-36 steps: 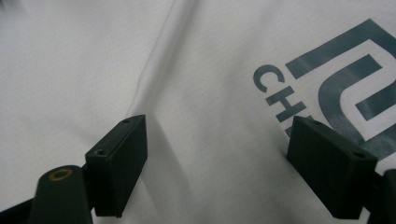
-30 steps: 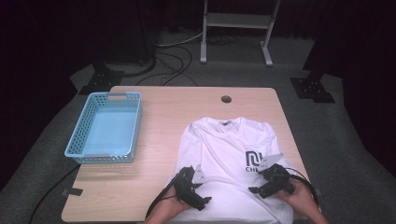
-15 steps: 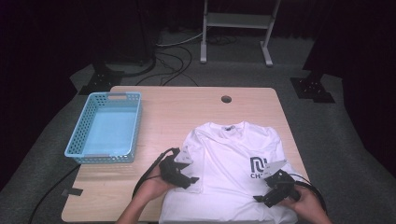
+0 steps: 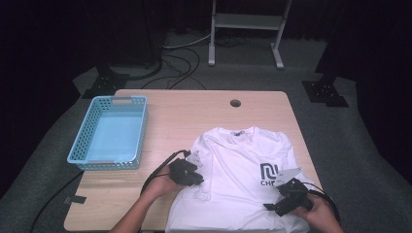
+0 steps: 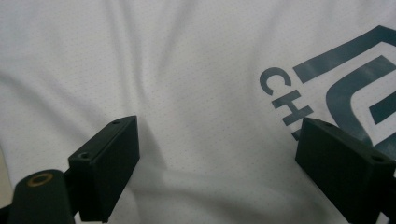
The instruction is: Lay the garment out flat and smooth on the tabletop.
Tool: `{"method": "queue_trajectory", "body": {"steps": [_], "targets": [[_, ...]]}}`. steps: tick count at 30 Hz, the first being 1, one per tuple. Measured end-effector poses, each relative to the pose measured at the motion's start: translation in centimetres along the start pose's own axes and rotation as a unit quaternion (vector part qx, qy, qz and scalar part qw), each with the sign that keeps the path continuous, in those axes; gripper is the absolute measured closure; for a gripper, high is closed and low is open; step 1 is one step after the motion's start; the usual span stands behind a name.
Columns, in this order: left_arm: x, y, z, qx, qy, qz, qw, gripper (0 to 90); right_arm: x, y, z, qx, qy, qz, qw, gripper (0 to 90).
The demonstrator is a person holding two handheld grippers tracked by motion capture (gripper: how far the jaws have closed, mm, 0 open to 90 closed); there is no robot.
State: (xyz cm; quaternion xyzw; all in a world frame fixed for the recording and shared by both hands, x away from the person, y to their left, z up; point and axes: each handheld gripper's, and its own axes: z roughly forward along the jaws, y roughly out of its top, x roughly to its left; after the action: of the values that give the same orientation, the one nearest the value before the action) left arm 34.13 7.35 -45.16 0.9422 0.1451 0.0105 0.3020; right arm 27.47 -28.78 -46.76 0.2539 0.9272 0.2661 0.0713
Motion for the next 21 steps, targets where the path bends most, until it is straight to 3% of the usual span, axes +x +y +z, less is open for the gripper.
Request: {"method": "queue_trajectory", "body": {"steps": [4, 10, 16, 21], "targets": [[0.5, 0.0, -0.9, -0.004, 0.000, 0.001, 1.0000, 88.6, 0.0, 0.0, 0.0, -0.001, 0.000, 0.000, 1.0000, 12.8], [1.0, -0.1, -1.9, 0.010, 0.004, 0.010, 0.9999, 89.6, 0.0, 0.0, 0.0, 0.001, 0.000, 0.000, 1.0000, 12.7], [2.2, 0.1, -4.1, 0.033, 0.028, 0.029, 0.9986, 89.6, 0.0, -0.1, 0.0, -0.004, -0.003, 0.004, 1.0000, 12.6], [3.8, -0.4, -6.3, 0.062, 0.062, 0.027, 0.9958, 89.5, 0.1, 0.0, 0.0, -0.002, -0.003, 0.004, 1.0000, 12.6]]}}
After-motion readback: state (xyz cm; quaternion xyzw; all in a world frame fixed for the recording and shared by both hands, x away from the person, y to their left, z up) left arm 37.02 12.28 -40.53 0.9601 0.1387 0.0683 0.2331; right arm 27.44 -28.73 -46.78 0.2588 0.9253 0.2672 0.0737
